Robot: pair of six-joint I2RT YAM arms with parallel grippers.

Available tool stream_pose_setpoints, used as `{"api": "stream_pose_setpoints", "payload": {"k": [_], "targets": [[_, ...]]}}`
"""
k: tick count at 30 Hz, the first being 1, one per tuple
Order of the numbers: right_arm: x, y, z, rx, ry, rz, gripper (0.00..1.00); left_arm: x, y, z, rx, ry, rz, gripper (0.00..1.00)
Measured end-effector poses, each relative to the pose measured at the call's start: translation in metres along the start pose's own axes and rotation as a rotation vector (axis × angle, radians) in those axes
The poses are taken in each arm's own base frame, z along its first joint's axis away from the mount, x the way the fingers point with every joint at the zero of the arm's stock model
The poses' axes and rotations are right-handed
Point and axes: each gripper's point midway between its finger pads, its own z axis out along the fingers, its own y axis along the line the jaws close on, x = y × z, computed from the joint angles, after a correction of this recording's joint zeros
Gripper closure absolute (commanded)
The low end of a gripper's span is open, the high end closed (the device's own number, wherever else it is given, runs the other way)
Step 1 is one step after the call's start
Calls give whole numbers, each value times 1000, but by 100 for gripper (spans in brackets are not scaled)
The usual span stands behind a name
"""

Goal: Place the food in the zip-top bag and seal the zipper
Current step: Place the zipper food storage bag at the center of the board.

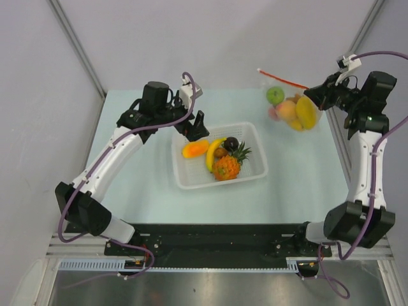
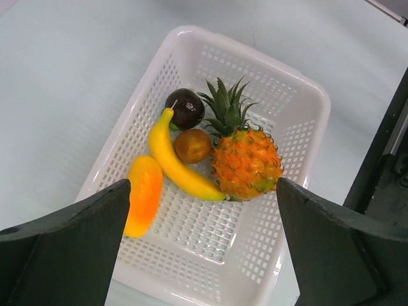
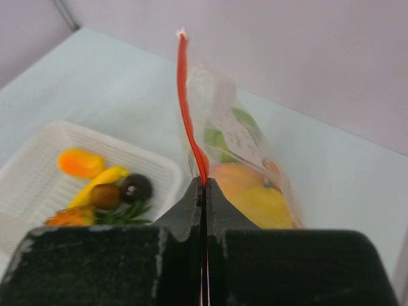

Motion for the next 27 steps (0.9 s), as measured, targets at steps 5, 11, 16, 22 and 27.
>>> {"api": "stream_pose_setpoints", "payload": {"k": [5, 11, 16, 22, 27], "targets": [[20, -78, 31, 83, 30, -63, 100, -1, 6, 7, 8, 5, -8, 0], [69, -130, 52, 77, 108, -108, 100, 1, 11, 13, 20, 14, -11, 0], [111, -99, 42, -81, 224, -252, 100, 1, 10, 13, 29, 12, -12, 0], [212, -11, -12, -320, 440, -279, 100, 9, 9, 16, 37, 25, -22, 0], [286, 40, -73, -434, 614, -214, 100, 10, 9, 16, 37, 28, -24, 0]]}}
